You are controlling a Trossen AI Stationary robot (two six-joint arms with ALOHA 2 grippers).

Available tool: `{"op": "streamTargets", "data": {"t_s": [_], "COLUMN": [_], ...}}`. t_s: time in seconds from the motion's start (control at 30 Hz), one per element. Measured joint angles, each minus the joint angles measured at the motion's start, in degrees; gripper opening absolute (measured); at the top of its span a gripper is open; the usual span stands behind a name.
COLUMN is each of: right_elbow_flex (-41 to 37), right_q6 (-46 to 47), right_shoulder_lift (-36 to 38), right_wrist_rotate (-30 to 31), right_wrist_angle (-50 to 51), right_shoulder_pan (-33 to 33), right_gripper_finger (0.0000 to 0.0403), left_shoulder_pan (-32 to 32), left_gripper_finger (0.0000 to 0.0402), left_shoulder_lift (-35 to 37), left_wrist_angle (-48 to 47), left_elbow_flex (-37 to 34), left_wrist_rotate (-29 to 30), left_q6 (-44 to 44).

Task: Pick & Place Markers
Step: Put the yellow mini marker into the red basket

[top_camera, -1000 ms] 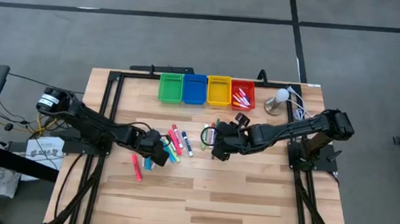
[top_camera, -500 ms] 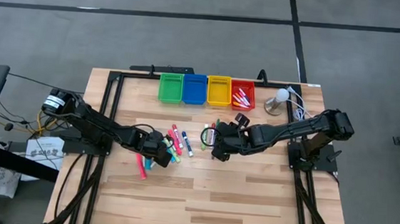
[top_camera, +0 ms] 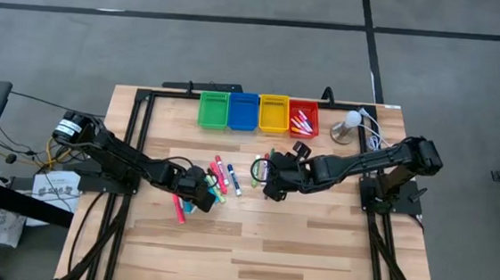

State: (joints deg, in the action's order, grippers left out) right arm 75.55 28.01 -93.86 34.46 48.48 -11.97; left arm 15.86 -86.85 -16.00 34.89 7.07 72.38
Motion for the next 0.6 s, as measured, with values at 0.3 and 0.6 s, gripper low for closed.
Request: {"op": "streamTargets", "data": {"t_s": [0.3,0.6], "right_elbow_flex": [0.0,0.0], "right_q6": [0.0,0.0], "right_shoulder_lift": [0.0,0.0], "right_wrist_rotate": [-0.1,-0.2], "right_wrist_angle": [-1.2,-2.8], "right_shoulder_pan": [0.0,0.0], "right_gripper_finger": [0.0122,0.0122], "left_shoulder_pan": [0.0,0.0], "left_gripper_finger": [0.0045,0.0057], "left_shoulder_lift": [3.9,11.4], "left_wrist_angle": [0.4,1.6], "left_elbow_flex": [-0.3,-0.2], "left_wrist_rotate": [0.3,4.7], "left_q6": [0.0,-0.1]}}
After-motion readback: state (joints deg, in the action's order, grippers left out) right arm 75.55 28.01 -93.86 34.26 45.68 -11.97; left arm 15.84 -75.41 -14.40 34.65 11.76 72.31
